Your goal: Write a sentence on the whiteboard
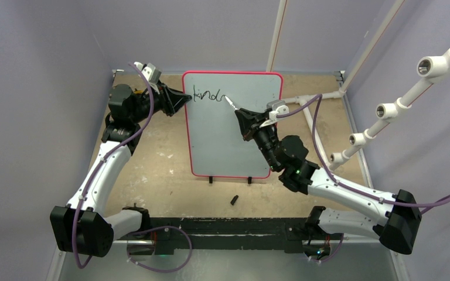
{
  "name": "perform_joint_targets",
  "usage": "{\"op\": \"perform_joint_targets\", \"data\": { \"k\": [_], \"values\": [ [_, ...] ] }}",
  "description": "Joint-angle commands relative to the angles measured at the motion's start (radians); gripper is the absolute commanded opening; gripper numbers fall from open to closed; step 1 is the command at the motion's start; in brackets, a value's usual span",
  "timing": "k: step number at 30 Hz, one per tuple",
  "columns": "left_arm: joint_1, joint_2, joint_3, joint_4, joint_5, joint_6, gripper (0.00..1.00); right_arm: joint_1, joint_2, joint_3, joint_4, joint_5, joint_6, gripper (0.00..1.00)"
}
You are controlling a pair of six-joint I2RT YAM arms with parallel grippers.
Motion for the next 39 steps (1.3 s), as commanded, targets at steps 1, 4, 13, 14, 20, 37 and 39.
{"op": "perform_joint_targets", "data": {
  "k": [1, 4, 13, 14, 20, 37, 39],
  "values": [
    [0.003, 0.004, -0.01, 0.005, 0.007, 0.012, 0.0, -0.006, -0.022, -0.014, -0.022, 0.042, 0.031, 0.0],
    [0.003, 0.004, -0.011, 0.006, 0.007, 0.011, 0.0, -0.006, -0.019, -0.022, -0.036, 0.029, 0.044, 0.0],
    [0.003, 0.006, -0.01, 0.006, 0.007, 0.01, 0.0, -0.006, -0.018, -0.04, -0.052, 0.009, 0.068, 0.0],
    [0.003, 0.006, -0.01, 0.007, 0.007, 0.011, 0.0, -0.006, -0.019, -0.041, -0.054, 0.008, 0.071, 0.0],
    [0.003, 0.007, -0.01, 0.007, 0.007, 0.011, 0.0, -0.004, -0.03, -0.05, -0.06, -0.004, 0.078, 0.0],
    [0.003, 0.012, -0.011, 0.006, 0.006, 0.012, 0.0, -0.004, -0.048, -0.046, 0.069, -0.013, 0.018, 0.0],
    [0.003, 0.013, -0.01, 0.006, 0.006, 0.012, 0.0, -0.005, -0.038, -0.037, 0.066, -0.009, 0.012, 0.0]
  ]
}}
